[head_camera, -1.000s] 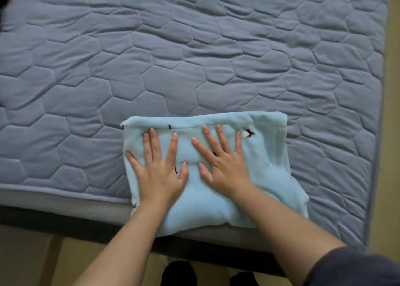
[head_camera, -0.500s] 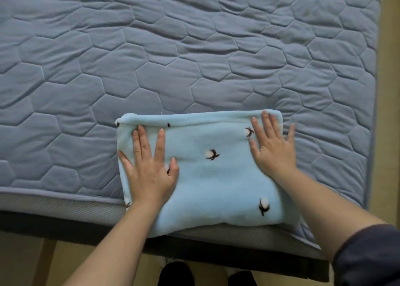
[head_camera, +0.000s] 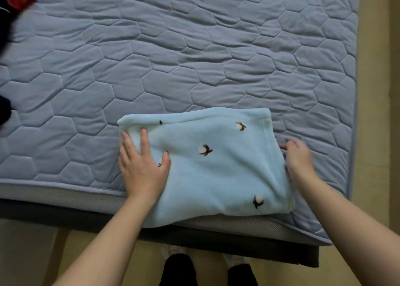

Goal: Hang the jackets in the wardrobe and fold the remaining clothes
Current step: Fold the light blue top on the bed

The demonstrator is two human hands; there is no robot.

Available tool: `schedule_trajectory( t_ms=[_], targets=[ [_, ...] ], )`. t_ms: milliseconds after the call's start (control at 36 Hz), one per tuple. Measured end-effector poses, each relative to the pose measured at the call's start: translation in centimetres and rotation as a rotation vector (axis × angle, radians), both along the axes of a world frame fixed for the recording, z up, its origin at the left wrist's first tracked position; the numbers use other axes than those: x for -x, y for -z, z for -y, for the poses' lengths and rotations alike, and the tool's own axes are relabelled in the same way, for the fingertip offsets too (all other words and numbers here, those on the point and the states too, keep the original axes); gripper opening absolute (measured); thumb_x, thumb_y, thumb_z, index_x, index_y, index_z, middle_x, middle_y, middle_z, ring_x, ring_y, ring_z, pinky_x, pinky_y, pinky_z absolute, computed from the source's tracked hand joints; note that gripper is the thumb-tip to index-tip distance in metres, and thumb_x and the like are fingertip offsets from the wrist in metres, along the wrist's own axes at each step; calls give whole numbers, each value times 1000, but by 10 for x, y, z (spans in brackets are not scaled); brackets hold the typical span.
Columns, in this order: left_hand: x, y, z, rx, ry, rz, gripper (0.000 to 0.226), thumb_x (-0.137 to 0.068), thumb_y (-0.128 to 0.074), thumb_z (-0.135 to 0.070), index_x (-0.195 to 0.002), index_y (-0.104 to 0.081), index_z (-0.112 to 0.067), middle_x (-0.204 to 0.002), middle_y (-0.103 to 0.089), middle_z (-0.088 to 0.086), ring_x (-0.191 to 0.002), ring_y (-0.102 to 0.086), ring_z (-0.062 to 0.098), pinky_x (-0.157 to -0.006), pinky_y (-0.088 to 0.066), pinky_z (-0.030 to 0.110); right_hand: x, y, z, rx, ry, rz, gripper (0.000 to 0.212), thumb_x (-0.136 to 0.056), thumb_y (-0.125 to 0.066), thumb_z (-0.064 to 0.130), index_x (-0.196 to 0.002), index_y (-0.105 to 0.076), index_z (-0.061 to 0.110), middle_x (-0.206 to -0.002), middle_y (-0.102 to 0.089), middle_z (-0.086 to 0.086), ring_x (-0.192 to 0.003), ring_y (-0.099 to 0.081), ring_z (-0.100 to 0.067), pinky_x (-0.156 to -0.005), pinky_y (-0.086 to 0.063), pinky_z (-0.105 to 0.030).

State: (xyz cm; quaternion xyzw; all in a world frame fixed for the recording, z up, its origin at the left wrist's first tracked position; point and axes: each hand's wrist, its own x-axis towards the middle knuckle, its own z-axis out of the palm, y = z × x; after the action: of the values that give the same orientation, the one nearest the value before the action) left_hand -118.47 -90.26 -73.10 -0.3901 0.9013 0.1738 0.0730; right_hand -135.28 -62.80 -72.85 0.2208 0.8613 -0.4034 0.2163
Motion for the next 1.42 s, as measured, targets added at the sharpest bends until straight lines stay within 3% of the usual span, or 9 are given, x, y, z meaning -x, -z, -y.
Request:
schedule_trajectory(
  t_ms=[167,333,417,528,750,944,1139,1306,1417],
  targets=[
    [1,-13,-7,24,27,-6,75,-91,-45,-41,-153,-6,-21,-159,8,16,-146,2,34,-116,-11,53,-14,-11,12,-29,-299,150,21,-88,-60,34,-87,-68,14,-79,-65,1,-71,-56,-13,-60,-40,-25],
    [-25,-16,-13,-56,-21,-67,73,-93,-46,-36,-153,-7,-22,-159,1,16,-142,-18,39,-106,-30,54,-24,-4,0,-298,-413,176,34,-98,-37,42,-103,-52,12,-101,-59,-5,-94,-54,-26,-77,-39,-37],
    [-34,-15,-9,-184,-175,-167,71,-91,-51,-39,-150,-14,-22,-154,-23,12,-132,-36,34,-94,-41,50,-22,-4,-9,-211,-443,279,49,-95,-36,56,-103,-59,13,-96,-59,-1,-92,-56,-22,-75,-40,-36],
    [-51,-16,-4,-314,-465,-154,50,-91,-47,-56,-121,-43,-15,-113,-58,12,-97,-56,33,-79,-48,44,-33,-9,-21,-76,-394,197,35,-96,-49,40,-95,-64,8,-94,-66,-7,-81,-56,-18,-69,-42,-32],
    [-53,-3,-7,-346,-549,-162,38,-95,-42,-49,-98,-53,-13,-94,-58,12,-87,-53,30,-71,-36,35,-41,2,-25,-247,-394,-187,24,-98,-44,34,-86,-49,15,-78,-56,-6,-74,-50,-26,-64,-32,-35],
    [-52,10,15,-363,-369,-119,32,-99,-40,-39,-89,-54,-13,-100,-63,23,-96,-56,37,-72,-32,33,-24,28,-21,-309,-421,-21,33,-96,-42,47,-92,-48,15,-88,-55,-5,-84,-51,-26,-70,-35,-36],
    [-26,-7,31,-407,-372,-191,41,-91,-41,-56,-105,-45,-18,-99,-56,7,-86,-51,26,-76,-41,42,5,18,-8,47,-235,160,32,-91,-56,47,-95,-62,16,-89,-64,2,-78,-59,-13,-68,-46,-28],
    [8,15,36,-333,-401,-191,26,-94,-50,-41,-94,-45,-16,-90,-50,4,-82,-45,22,-71,-32,33,42,25,16,-181,-212,-176,17,-96,-48,26,-87,-51,11,-87,-55,-9,-81,-48,-21,-64,-27,-28],
    [1,27,35,-291,-407,-175,26,-94,-47,-42,-91,-45,-17,-87,-52,6,-80,-46,25,-69,-33,35,41,38,22,-243,-239,-146,21,-99,-41,29,-86,-44,13,-99,-59,-19,-91,-54,-31,-69,-29,-30]
  ],
)
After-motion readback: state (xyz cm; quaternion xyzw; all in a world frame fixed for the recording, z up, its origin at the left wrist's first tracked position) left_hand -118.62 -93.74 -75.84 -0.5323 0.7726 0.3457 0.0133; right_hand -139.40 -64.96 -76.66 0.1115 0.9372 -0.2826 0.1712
